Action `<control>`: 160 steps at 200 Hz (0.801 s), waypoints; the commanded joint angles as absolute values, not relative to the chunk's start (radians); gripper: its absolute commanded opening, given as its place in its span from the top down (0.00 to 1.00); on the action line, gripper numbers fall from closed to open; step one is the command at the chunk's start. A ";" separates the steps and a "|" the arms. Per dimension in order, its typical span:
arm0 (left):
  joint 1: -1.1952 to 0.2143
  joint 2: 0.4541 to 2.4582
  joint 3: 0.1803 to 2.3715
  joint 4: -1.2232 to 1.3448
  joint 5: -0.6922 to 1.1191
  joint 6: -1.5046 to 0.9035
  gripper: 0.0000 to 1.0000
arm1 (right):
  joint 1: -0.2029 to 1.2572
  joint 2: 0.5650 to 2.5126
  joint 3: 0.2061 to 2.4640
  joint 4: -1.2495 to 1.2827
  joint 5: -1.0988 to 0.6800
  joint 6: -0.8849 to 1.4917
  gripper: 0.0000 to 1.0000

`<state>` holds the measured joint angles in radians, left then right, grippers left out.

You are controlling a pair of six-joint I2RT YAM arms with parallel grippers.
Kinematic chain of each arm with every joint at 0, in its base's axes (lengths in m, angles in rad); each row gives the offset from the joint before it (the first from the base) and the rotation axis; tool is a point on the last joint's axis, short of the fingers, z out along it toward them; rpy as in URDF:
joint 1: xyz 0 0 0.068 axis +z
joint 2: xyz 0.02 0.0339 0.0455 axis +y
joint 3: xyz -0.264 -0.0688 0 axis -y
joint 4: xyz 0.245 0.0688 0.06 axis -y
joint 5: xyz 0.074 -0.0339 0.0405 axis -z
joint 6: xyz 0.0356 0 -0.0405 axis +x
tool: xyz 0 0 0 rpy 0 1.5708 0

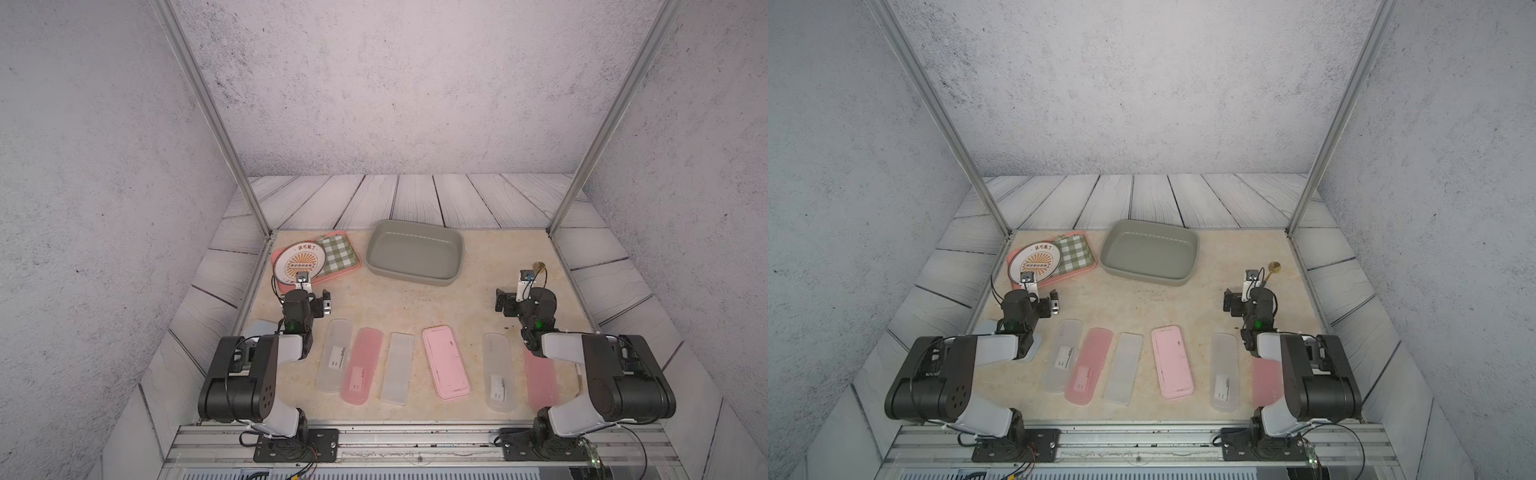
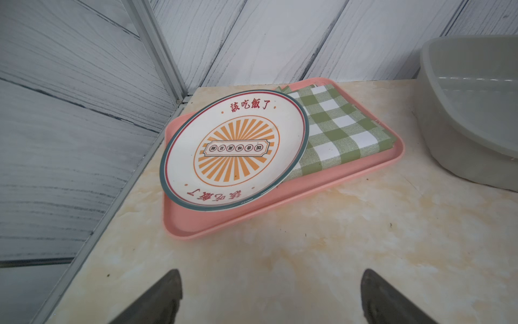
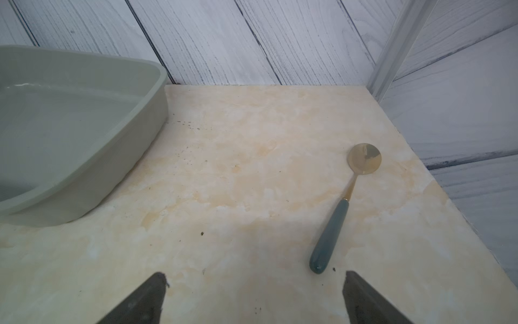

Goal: Put the pencil case into the storage box
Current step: Move the storage box to the center of the board.

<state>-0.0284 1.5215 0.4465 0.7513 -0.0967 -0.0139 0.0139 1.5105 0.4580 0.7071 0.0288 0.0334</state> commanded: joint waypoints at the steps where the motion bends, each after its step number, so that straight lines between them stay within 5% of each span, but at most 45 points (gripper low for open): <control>1: -0.024 1.526 0.459 0.753 -0.092 -0.007 0.00 | 0.011 1.528 0.467 0.700 0.038 0.032 0.01; 113: -0.024 1.526 0.458 0.760 -0.096 -0.006 0.00 | 0.012 1.528 0.466 0.700 0.038 0.032 0.01; 135: -0.042 1.520 0.439 0.790 -0.349 -0.098 0.00 | 0.012 1.529 0.466 0.699 0.038 0.032 0.01; 160: -0.041 1.518 0.414 0.831 -0.304 -0.076 0.00 | 0.012 1.529 0.467 0.700 0.038 0.032 0.01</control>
